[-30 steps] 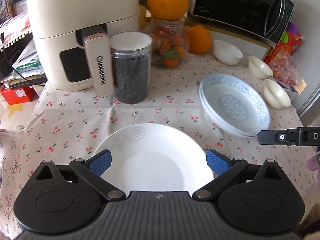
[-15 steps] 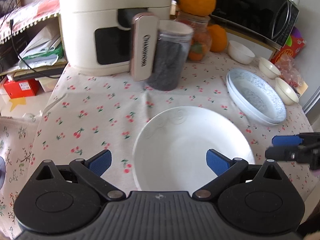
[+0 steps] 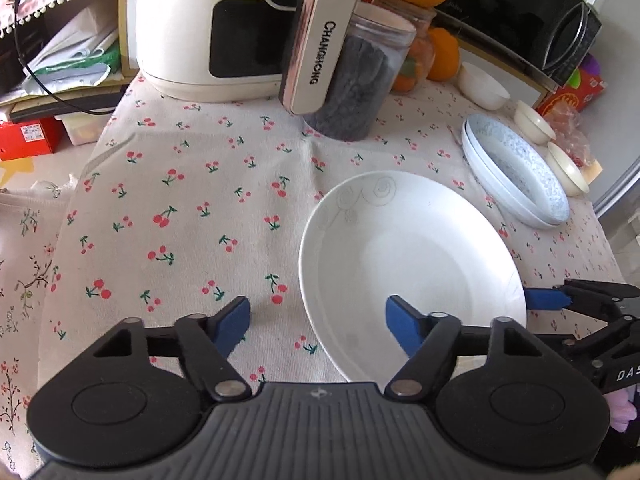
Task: Organize plates and bowls
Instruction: 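Move both grippers to the rim of the plain white plate, then close both grippers on the white plate rim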
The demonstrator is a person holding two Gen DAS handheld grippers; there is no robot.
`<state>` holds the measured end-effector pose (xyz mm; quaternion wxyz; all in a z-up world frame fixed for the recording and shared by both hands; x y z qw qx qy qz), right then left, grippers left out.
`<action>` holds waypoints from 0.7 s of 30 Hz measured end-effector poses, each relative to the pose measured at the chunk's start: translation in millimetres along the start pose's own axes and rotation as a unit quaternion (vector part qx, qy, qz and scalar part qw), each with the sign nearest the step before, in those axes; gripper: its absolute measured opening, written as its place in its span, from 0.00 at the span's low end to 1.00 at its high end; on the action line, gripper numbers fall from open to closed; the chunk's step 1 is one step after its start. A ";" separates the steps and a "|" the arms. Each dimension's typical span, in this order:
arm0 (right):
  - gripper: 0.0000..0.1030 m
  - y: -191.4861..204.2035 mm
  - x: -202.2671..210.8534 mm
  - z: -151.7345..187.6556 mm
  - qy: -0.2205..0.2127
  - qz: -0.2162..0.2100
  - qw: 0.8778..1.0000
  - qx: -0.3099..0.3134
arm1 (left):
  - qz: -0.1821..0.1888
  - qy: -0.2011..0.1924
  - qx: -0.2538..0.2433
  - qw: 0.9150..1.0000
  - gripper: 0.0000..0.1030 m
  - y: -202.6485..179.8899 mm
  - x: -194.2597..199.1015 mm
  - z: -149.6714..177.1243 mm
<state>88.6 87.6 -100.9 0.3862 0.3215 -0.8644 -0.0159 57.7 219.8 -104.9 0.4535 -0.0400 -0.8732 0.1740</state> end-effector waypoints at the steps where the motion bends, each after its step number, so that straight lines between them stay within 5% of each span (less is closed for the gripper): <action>1: 0.82 1.8 -0.4 0.1 -0.004 0.000 1.000 0.005 | 0.001 0.002 -0.002 1.000 0.61 -0.7 -0.3 0.7; 14: 0.82 16.5 -6.6 0.4 -0.018 0.000 0.999 0.029 | 0.012 0.017 -0.014 1.000 0.33 -6.7 -1.6 4.9; 21: 0.81 18.3 -7.6 -0.3 -0.017 -0.001 0.999 0.028 | 0.007 0.016 -0.021 1.000 0.28 -7.7 -3.6 3.7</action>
Point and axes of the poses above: each gripper's, at about its wrist camera, not at the fingertips, and x roughly against the way its jaws point, y to its left, z to its underside, the point moved 6 cm from there along -x, roughly the way its jaws point, and after that the axes turned 12 degrees about x, right-handed, at the moved point
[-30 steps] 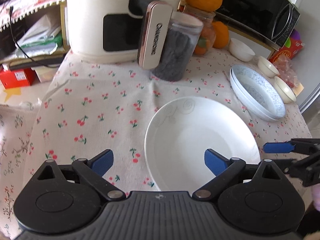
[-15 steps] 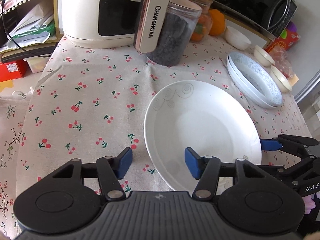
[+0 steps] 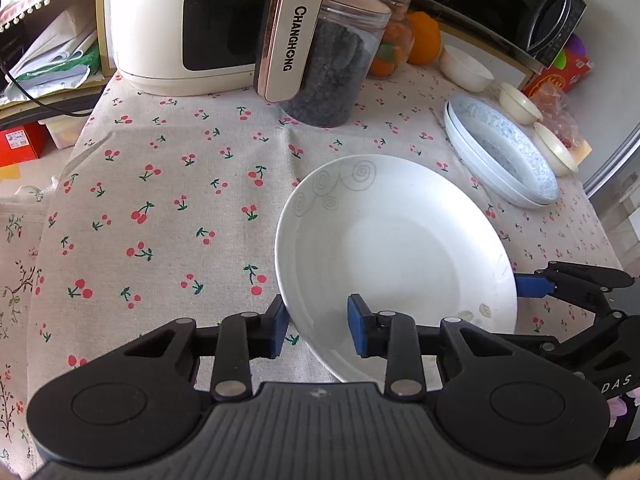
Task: Organize plates and bowls
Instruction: 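Close both grippers on the white plate rim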
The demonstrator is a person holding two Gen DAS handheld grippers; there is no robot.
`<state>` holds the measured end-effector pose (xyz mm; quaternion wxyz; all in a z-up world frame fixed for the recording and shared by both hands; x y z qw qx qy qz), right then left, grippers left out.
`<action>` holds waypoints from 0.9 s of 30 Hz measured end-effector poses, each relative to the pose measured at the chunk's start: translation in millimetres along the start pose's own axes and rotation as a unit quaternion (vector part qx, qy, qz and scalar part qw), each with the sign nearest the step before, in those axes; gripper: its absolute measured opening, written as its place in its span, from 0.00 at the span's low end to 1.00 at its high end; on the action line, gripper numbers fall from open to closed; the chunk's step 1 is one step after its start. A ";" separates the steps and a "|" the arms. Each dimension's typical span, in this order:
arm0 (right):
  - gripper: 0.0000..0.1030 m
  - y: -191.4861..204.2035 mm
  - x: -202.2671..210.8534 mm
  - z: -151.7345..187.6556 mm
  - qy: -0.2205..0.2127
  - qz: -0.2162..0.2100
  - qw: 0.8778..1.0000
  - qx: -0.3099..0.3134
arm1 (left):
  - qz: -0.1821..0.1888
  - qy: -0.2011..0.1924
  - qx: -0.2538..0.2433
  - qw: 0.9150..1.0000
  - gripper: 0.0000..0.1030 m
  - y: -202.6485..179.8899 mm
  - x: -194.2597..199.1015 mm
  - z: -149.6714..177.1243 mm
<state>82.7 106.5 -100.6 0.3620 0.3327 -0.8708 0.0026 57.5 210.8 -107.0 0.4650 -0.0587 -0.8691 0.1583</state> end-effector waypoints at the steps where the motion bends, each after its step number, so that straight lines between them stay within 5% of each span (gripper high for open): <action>1: 0.81 -0.1 -0.2 -0.3 0.000 0.000 1.000 -0.001 | -0.001 0.000 0.001 1.000 0.26 0.4 0.4 0.2; 7: 0.74 -2.7 -0.5 -2.0 -0.001 0.012 1.000 -0.008 | -0.004 -0.004 -0.001 1.000 0.24 1.1 1.0 0.0; 15: 0.37 -18.4 3.7 -4.7 -0.003 0.045 0.999 -0.030 | -0.004 -0.009 -0.006 1.000 0.24 -1.1 2.7 -0.1; 27: 0.33 -23.6 13.4 -11.6 -0.019 0.054 0.998 -0.031 | 0.005 -0.026 0.002 1.000 0.24 -6.8 6.3 -6.8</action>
Point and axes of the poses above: each gripper's, at about its wrist camera, not at the fingertips, and x roughly against the way its jaws point, y to its left, z to its underside, the point moved 6 cm from there along -x, roughly the way its jaws point, and after that the axes turned 12 degrees about x, right-handed, at the moved point
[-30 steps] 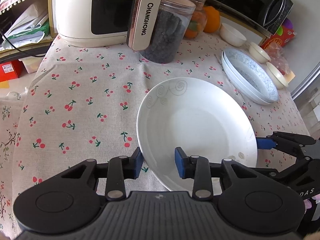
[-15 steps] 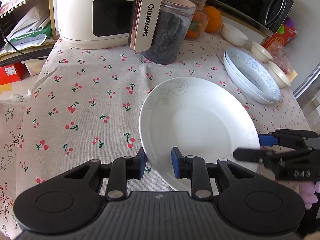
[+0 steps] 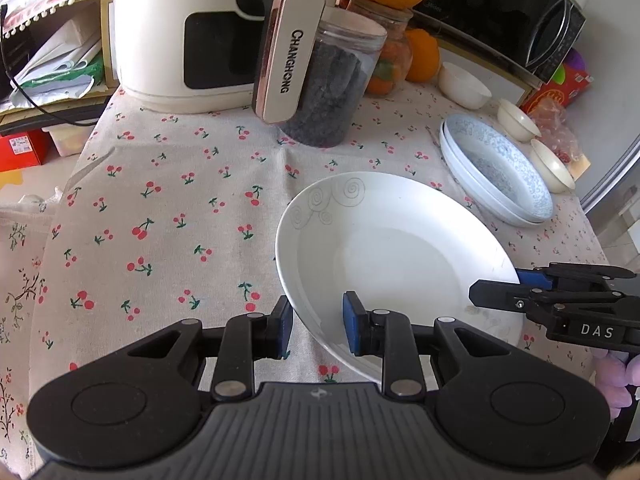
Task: Organize plates and bowls
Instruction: 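Close both grippers on the white plate rim, then lift the white plate with both grippers toward the blue-patterned plates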
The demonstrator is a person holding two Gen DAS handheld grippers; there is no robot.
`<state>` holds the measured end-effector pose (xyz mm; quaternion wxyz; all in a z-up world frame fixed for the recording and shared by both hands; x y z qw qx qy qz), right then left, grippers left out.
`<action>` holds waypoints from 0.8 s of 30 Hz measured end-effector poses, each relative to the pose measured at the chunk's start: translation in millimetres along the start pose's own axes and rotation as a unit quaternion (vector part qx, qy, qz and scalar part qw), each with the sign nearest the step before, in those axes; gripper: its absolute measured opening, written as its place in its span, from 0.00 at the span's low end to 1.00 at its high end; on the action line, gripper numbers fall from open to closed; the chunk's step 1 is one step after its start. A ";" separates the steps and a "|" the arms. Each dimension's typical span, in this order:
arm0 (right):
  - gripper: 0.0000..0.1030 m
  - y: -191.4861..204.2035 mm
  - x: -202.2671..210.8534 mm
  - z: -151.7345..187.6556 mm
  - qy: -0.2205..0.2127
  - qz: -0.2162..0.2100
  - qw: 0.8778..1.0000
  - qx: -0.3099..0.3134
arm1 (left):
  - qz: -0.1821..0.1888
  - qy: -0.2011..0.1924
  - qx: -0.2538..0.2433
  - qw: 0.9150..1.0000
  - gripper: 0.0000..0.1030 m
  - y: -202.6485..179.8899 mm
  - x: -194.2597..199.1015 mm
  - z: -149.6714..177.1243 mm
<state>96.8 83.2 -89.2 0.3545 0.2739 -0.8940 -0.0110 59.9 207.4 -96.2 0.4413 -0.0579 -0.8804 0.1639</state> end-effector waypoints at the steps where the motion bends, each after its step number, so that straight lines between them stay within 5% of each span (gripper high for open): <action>1: 0.33 -1.3 0.8 -0.6 -0.001 0.000 1.000 -0.002 | 0.001 -0.003 -0.002 1.000 0.24 -1.7 1.1 -0.6; 24: 0.31 -57.5 38.5 -23.7 -0.060 0.024 0.996 -0.061 | 0.036 -0.046 -0.018 0.998 0.24 -58.2 -0.3 -22.2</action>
Point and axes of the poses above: each gripper's, at about its wrist camera, not at the fingertips, and x roughly against the way its jaws point, y to its left, z to its underside, the point moved 6 cm from there along -x, roughly the way its jaws point, and after that the axes turned 12 degrees about x, right-handed, at the moved point
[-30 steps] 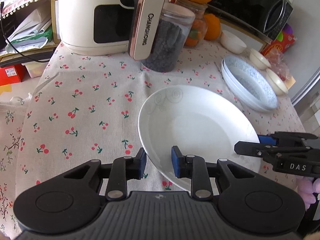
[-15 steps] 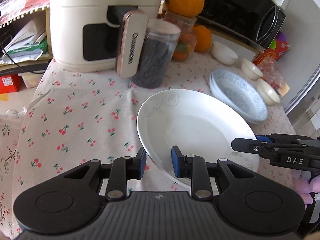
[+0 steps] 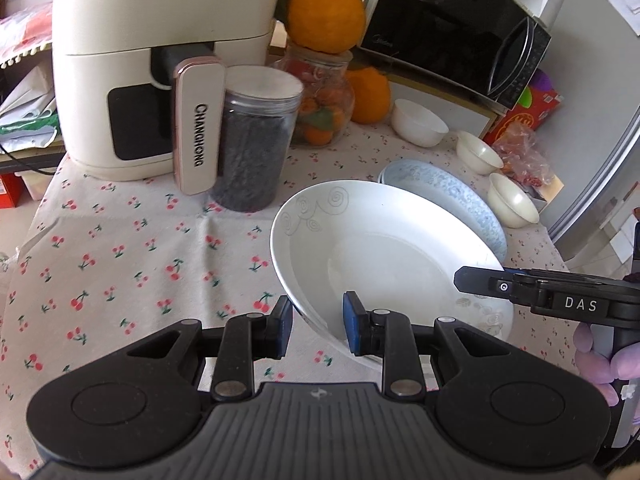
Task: Organize plates and bowls
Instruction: 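Lift the white plate with both grippers toward the blue-patterned plates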
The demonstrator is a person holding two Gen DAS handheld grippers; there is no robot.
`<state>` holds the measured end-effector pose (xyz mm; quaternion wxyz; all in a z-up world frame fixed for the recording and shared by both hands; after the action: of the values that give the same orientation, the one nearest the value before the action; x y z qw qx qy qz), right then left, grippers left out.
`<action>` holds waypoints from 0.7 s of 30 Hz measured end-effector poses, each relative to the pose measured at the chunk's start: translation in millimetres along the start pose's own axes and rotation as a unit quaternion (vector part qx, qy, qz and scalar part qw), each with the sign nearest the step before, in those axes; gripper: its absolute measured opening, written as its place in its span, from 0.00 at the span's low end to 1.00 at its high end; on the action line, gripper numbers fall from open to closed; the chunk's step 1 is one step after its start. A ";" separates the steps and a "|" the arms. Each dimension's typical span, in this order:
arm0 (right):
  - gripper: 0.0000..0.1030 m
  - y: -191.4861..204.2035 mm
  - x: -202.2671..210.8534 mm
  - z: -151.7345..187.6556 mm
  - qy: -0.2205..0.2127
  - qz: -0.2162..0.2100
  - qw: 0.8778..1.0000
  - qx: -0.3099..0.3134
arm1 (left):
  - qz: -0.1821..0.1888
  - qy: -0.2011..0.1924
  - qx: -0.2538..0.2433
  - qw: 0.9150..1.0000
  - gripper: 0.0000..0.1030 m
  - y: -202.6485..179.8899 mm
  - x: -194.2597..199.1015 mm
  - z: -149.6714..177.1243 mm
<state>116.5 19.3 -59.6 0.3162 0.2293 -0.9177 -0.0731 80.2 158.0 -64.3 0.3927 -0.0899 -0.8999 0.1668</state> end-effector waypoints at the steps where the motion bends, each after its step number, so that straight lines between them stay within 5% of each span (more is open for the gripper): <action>1: 0.31 -2.0 0.4 -1.0 -0.001 0.001 1.000 -0.002 | 0.001 -0.002 0.000 1.000 0.24 -1.6 -0.5 -0.3; 21: 0.31 -70.1 14.7 -21.1 -0.027 0.040 0.998 -0.049 | 0.031 -0.022 0.003 0.999 0.24 -57.4 -43.1 -25.3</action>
<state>145.6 -49.3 -54.5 0.3046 0.1743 -0.9298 -0.1109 126.2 97.9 -56.1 0.3674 -0.1129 -0.9047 0.1838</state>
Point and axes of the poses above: each gripper's, at about its wrist camera, not at the fingertips, and x roughly against the way its jaws point, y to its left, z to its underside, the point moved 6 cm from there along -x, roughly the way its jaws point, and after that the axes turned 12 degrees about x, right-handed, at the moved point
